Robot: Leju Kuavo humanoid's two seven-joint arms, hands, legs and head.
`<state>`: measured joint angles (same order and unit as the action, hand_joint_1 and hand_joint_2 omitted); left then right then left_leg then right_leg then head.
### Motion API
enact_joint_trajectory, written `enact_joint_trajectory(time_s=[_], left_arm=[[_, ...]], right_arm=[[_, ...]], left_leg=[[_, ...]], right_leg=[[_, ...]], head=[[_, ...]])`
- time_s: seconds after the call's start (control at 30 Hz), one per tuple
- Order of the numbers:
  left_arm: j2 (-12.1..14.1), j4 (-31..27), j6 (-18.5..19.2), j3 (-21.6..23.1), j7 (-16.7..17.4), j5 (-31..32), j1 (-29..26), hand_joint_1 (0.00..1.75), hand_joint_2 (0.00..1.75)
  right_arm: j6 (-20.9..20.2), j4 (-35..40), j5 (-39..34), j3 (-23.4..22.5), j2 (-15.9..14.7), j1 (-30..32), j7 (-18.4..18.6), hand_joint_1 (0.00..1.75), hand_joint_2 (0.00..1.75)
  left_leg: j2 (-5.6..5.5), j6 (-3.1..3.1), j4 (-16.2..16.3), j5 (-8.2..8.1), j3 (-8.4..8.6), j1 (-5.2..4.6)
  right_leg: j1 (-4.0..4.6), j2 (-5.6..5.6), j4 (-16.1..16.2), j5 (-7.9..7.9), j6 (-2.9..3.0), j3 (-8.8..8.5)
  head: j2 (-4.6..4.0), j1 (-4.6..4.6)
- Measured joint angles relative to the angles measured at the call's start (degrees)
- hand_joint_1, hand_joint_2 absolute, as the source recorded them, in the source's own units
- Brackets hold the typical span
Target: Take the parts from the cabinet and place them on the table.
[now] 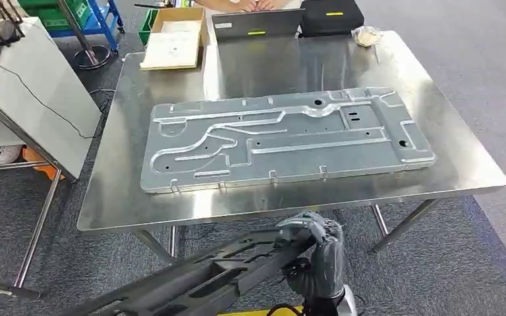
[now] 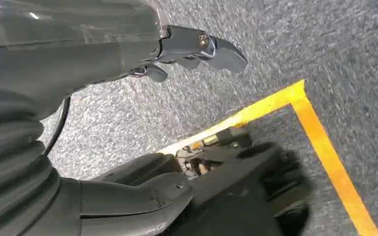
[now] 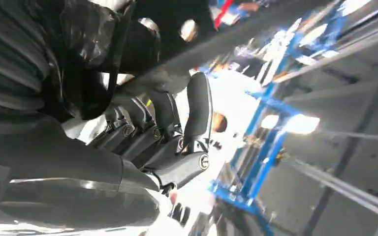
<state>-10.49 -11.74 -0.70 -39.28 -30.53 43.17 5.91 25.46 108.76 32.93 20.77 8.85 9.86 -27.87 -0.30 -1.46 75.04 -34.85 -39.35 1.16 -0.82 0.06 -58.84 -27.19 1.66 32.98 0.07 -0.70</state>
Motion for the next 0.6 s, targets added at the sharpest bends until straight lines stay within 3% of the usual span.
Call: enact_joint_trajectory(time_s=[0.03,0.1,0.13,0.2,0.27,0.3,0.33,0.37,0.43,0.47,0.5,0.53,0.6], left_arm=[[0.09,0.0,0.09,0.0,-0.13,0.11,-0.02,0.0,1.75],[0.15,0.0,0.37,-0.04,-0.29,0.46,0.04,0.0,1.75],[0.31,-0.02,0.48,-0.09,-0.31,0.5,0.1,0.0,1.75],[0.33,0.0,0.68,-0.11,-0.31,0.7,0.14,0.0,1.75],[0.33,-0.02,0.98,-0.11,-0.15,1.24,0.15,0.0,1.75],[0.29,-0.02,1.18,-0.11,-0.11,1.42,0.26,0.0,1.75],[0.26,0.0,1.42,-0.11,-0.11,1.64,0.38,0.0,1.75],[0.24,-0.02,1.62,-0.11,-0.07,1.77,0.59,0.0,1.75],[0.24,-0.02,1.7,-0.11,0.09,1.92,0.72,0.0,1.75],[0.24,0.0,1.79,-0.11,0.15,1.92,0.7,0.0,1.75],[0.24,-0.02,1.84,-0.11,0.2,1.95,0.69,0.0,1.75],[0.24,0.0,1.86,-0.11,0.24,2.1,0.71,0.0,1.75],[0.02,-0.02,2.05,-0.11,0.43,2.56,0.99,0.0,1.75]], right_arm=[[0.2,0.15,0.92,-1.64,-0.04,-0.1,0.57,1.75,1.75],[0.11,0.37,1.14,-4.43,-0.11,-0.53,1.34,1.75,1.75],[0.11,0.59,1.28,-5.48,-0.11,-0.77,1.45,1.75,1.75],[0.81,0.72,3.02,-7.15,-0.15,-1.33,2.6,1.75,1.75],[1.16,0.46,5.12,-10.47,-0.5,-2.9,5.07,1.75,1.75],[1.12,0.24,5.52,-12.5,-1.03,-3.98,6.09,1.75,1.75],[0.96,-0.09,5.82,-14.66,-1.69,-5.07,7.03,1.75,1.75],[0.7,-0.63,6.31,-17.0,-2.31,-6.4,7.51,1.75,1.75],[0.07,-1.9,6.85,-20.74,-3.8,-7.77,7.83,1.75,1.75],[0.05,-2.29,6.96,-22.05,-4.0,-8.01,8.09,1.75,1.75],[0.05,-2.73,7.31,-23.12,-4.29,-8.31,8.36,1.75,1.75],[0.09,-3.24,8.05,-24.01,-4.68,-8.91,8.79,1.75,1.75],[0.11,-4.39,9.56,-26.13,-5.51,-10.49,9.53,1.75,1.75]], left_leg=[[0.0,0.3,-3.49,2.45,1.49,-0.01],[0.0,1.22,-14.51,7.88,6.69,-0.18],[0.02,1.55,-17.0,7.2,7.77,-0.47],[0.07,1.8,-17.19,7.62,7.66,-0.81],[0.01,2.43,-17.53,7.97,7.61,-0.9],[0.12,3.04,-18.4,8.64,8.0,-0.11],[0.21,3.31,-18.76,8.84,8.1,-0.31],[0.22,3.61,-18.78,8.96,7.96,-0.33],[0.22,3.65,-18.66,8.94,7.72,-0.45],[0.22,3.69,-18.56,8.91,7.66,-0.47],[0.22,3.7,-18.45,8.84,7.64,-0.49],[0.22,3.66,-18.36,8.75,7.69,-0.49],[0.16,3.44,-17.99,8.45,7.85,-0.47]], right_leg=[[0.08,0.05,-0.02,-0.04,-0.04,-0.14],[0.22,0.11,-0.03,-0.19,-0.24,-0.51],[0.36,0.07,-0.05,-0.26,-0.43,-0.49],[0.37,0.11,-0.08,-0.18,-1.14,-0.26],[0.26,0.11,0.4,0.13,-1.91,-0.41],[0.33,0.05,0.22,-0.17,-2.29,-0.44],[0.3,0.0,-1.18,-1.25,-2.44,0.09],[0.15,0.05,-4.92,-3.61,-2.59,1.88],[0.03,0.01,-13.96,-7.78,-2.98,6.29],[0.04,0.02,-17.02,-8.6,-3.11,7.86],[0.03,0.01,-17.84,-7.99,-3.16,8.46],[0.0,0.0,-15.67,-6.06,-3.17,7.56],[-0.18,-0.05,-5.24,-0.32,-3.1,2.48]], head=[[0.0,0.0],[0.0,0.0],[0.02,0.02],[0.0,0.0],[0.0,0.0],[0.02,-0.02],[0.02,0.04],[0.0,0.07],[0.0,0.04],[0.0,0.07],[0.0,0.07],[0.02,0.07],[0.0,0.07]])
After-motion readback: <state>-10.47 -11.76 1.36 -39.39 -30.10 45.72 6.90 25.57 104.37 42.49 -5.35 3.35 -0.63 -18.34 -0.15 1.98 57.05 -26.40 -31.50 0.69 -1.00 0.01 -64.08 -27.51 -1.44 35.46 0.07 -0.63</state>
